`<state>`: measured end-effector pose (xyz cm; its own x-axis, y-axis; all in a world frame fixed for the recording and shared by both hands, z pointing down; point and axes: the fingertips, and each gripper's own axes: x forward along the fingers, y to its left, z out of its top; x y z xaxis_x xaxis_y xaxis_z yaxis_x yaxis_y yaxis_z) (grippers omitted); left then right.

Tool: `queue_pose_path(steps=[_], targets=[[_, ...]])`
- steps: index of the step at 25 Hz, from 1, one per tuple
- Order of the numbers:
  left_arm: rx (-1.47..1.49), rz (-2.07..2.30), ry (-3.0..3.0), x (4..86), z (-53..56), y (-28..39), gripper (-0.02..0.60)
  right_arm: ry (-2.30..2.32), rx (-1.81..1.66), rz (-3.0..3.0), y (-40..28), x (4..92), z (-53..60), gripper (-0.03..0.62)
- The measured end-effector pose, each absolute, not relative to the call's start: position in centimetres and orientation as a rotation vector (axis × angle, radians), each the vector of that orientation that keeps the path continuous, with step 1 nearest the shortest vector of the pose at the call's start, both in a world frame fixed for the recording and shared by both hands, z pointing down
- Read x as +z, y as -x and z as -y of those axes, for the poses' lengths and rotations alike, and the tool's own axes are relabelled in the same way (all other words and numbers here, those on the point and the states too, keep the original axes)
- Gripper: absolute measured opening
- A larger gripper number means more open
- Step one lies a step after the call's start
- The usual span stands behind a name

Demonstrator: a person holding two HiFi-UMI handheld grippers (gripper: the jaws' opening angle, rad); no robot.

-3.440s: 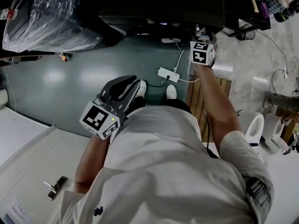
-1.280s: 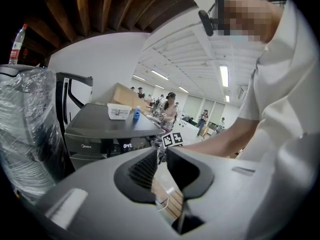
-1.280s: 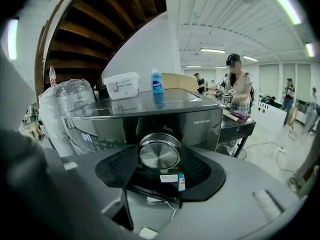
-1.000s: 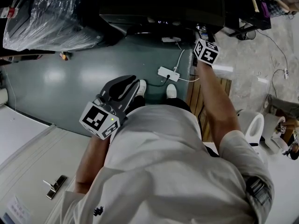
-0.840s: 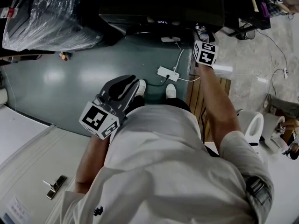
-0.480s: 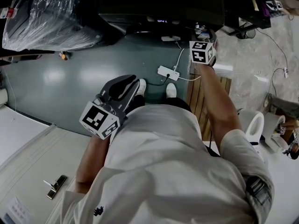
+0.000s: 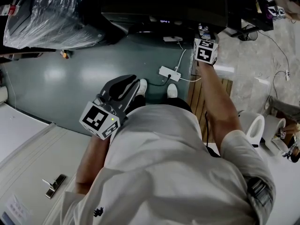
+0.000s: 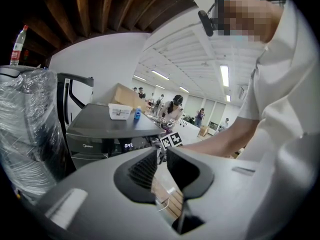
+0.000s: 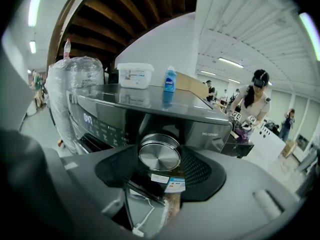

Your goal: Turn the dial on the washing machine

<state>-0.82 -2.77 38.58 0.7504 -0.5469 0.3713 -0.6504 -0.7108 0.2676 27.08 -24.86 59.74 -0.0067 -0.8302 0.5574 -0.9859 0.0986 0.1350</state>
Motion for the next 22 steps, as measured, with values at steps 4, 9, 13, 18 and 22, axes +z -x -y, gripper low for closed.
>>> queue_pose_path(steps=[4,9,13,18,22], targets=[[0.371,0.914,-2.569,38.5,2.8,0.6,0.086,-1.85,0.565,1.936,-27.6,59.8,24.7,0.265],[0.364,0.904,-2.573,38.5,2.6,0.5,0.086,-1.845,0.603,1.963,-27.6,59.9,24.6,0.265],[0.368,0.9,-2.573,38.6,2.5,0.5,0.086,-1.771,0.504,1.976,-27.3,59.7,24.4,0.267],[0.365,0.895,-2.575,38.5,2.7,0.5,0.086,-1.671,0.299,1.926,-26.7,59.5,24.1,0.268],[0.363,0.888,-2.576,38.4,2.8,0.4,0.086,-1.591,0.153,1.857,-26.2,60.5,23.9,0.268]])
